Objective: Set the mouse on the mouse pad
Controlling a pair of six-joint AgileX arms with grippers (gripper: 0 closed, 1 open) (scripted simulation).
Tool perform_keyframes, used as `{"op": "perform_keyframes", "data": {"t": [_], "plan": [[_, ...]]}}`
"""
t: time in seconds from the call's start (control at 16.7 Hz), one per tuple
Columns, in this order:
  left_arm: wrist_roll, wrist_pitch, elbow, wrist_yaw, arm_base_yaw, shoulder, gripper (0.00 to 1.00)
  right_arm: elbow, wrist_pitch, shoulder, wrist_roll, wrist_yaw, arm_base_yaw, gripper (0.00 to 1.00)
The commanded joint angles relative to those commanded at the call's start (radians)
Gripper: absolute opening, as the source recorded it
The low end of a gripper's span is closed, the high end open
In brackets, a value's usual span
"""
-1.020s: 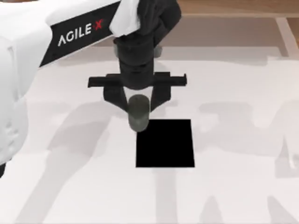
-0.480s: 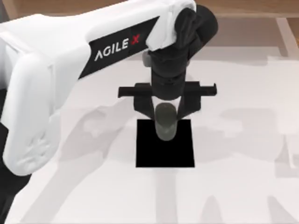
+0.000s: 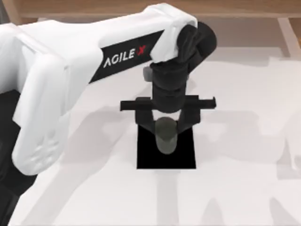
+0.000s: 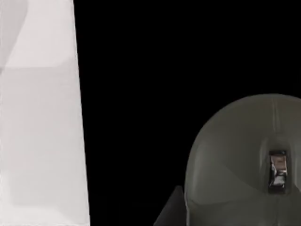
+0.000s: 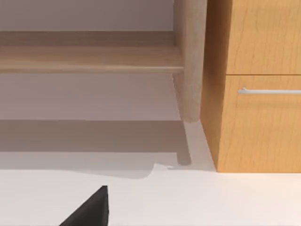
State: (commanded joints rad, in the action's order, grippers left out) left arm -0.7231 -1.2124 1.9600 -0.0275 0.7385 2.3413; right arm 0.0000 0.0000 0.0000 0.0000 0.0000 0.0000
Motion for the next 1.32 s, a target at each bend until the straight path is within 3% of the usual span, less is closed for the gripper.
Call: {"op": "perform_keyframes", "data": {"t": [0.3, 0.96, 1.32], "plan": [[0.007, 0.048, -0.045, -0.019, 0.002, -0.011, 0.00, 0.000, 0.000, 0.000, 0.000, 0.000, 0.000, 1.00], [0.018, 0.119, -0.077, 0.037, 0.000, -0.013, 0.00, 0.000, 0.000, 0.000, 0.000, 0.000, 0.000, 1.00], [0.018, 0.119, -0.077, 0.037, 0.000, -0.013, 0.45, 0.000, 0.000, 0.000, 0.000, 0.000, 0.000, 1.00]]}}
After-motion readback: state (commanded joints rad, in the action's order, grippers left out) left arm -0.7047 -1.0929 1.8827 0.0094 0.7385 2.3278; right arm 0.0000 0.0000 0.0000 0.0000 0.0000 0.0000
